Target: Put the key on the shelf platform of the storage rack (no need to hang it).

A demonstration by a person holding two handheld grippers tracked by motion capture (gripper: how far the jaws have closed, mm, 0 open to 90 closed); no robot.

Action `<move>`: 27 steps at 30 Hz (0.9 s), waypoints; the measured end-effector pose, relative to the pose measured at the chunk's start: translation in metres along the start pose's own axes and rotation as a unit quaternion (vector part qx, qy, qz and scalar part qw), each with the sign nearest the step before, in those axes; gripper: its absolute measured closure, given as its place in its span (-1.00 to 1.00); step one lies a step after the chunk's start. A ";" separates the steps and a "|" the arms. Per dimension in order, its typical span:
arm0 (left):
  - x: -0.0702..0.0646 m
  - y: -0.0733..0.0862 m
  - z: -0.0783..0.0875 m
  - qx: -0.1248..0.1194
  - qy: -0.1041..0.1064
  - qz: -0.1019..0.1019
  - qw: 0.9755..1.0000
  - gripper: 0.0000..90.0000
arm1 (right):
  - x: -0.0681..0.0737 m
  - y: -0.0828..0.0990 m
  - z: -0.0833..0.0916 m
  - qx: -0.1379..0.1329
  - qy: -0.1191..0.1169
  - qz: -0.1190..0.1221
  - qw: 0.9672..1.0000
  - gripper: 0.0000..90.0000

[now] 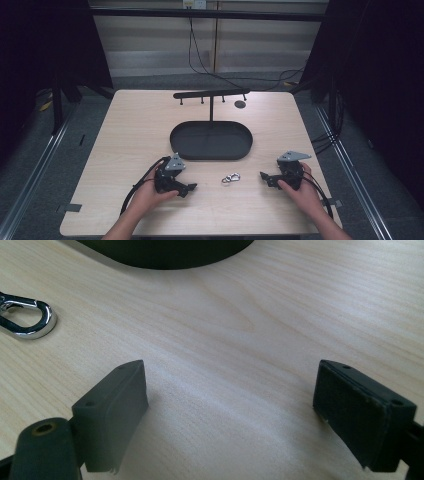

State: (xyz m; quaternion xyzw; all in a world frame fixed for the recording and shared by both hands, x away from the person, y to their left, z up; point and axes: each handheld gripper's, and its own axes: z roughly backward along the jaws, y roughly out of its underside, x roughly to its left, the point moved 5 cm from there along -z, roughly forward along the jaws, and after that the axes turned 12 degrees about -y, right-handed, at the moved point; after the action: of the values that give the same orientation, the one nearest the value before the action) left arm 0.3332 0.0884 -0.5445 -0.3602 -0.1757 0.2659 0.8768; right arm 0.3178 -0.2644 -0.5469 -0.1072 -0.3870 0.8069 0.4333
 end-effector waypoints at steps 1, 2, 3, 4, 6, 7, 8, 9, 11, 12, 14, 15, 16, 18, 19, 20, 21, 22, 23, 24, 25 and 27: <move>0.000 0.000 0.000 0.000 0.000 0.000 1.000 -0.73 | 0.000 0.000 0.000 0.000 0.001 -0.001 1.000 -0.69; 0.000 0.000 0.000 0.000 0.000 0.000 1.000 -0.73 | 0.001 0.000 0.000 0.000 0.002 -0.003 1.000 -0.69; 0.000 0.000 0.000 0.000 0.000 0.000 1.000 -0.73 | 0.001 0.000 0.000 0.000 0.002 -0.003 1.000 -0.69; 0.000 0.000 0.000 0.000 0.000 0.000 1.000 -0.73 | 0.001 0.000 0.000 0.000 0.004 -0.006 1.000 -0.69; 0.000 0.000 0.000 0.001 0.000 0.000 1.000 -0.73 | 0.001 0.000 0.000 0.000 0.005 -0.006 1.000 -0.70; 0.000 0.000 0.000 0.001 0.000 0.000 1.000 -0.73 | 0.001 0.000 0.000 0.001 0.004 -0.006 1.000 -0.70; 0.000 0.000 0.000 0.001 0.000 -0.001 1.000 -0.73 | 0.001 0.000 0.000 0.001 0.004 -0.006 1.000 -0.70; 0.000 0.000 0.000 0.001 0.000 0.000 1.000 -0.73 | 0.001 0.000 0.000 0.003 0.003 -0.004 1.000 -0.69; 0.000 0.000 0.000 0.001 0.000 0.000 1.000 -0.73 | 0.004 -0.001 0.002 0.024 0.005 -0.007 1.000 -0.69; 0.000 0.000 0.000 0.001 0.000 0.000 1.000 -0.73 | 0.004 -0.001 0.002 0.024 0.005 -0.007 1.000 -0.69; 0.000 0.000 0.000 0.001 0.000 0.000 1.000 -0.73 | 0.008 -0.007 0.007 0.068 0.025 0.011 0.997 -0.54; 0.000 0.000 0.000 0.001 0.000 0.000 1.000 -0.73 | 0.010 -0.009 0.007 0.080 0.030 0.014 0.996 -0.56; 0.000 0.000 0.000 0.001 0.000 0.000 1.000 -0.73 | 0.012 -0.011 0.007 0.085 0.031 0.019 0.996 -0.57; 0.000 0.000 0.000 0.000 0.000 0.000 1.000 -0.73 | 0.015 -0.011 0.008 0.086 0.026 0.020 0.996 -0.55; 0.000 0.000 0.000 0.001 0.000 0.000 1.000 -0.73 | 0.020 -0.013 0.008 0.088 0.016 0.025 0.996 -0.55; 0.000 0.000 0.000 0.001 0.000 -0.001 1.000 -0.73 | 0.024 -0.016 0.009 0.086 0.008 0.037 0.996 -0.52; 0.000 0.000 0.000 0.001 0.000 -0.001 1.000 -0.73 | 0.024 -0.016 0.009 0.086 0.008 0.037 0.996 -0.52; 0.000 0.000 0.000 0.001 0.000 0.000 1.000 -0.73 | 0.028 -0.018 0.010 0.088 -0.001 0.036 0.996 -0.50; 0.000 0.000 0.000 0.001 -0.001 0.000 1.000 -0.73 | 0.035 -0.021 0.012 0.089 -0.030 0.034 0.995 -0.46; 0.000 0.000 0.000 0.001 0.000 0.000 1.000 -0.73 | 0.037 -0.022 0.012 0.091 -0.038 0.027 0.995 -0.45; 0.000 0.000 0.000 0.001 -0.001 0.000 1.000 -0.73 | 0.040 -0.024 0.013 0.087 -0.055 0.016 0.995 -0.41; 0.000 0.000 0.000 0.001 0.000 -0.001 1.000 -0.73 | 0.047 -0.028 0.014 0.093 -0.071 0.015 0.993 -0.39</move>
State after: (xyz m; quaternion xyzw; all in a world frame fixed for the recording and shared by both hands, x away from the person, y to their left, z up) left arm 0.3333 0.0886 -0.5444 -0.3591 -0.1761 0.2656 0.8772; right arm 0.2998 -0.2263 -0.5095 -0.0145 -0.3382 0.8514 0.4006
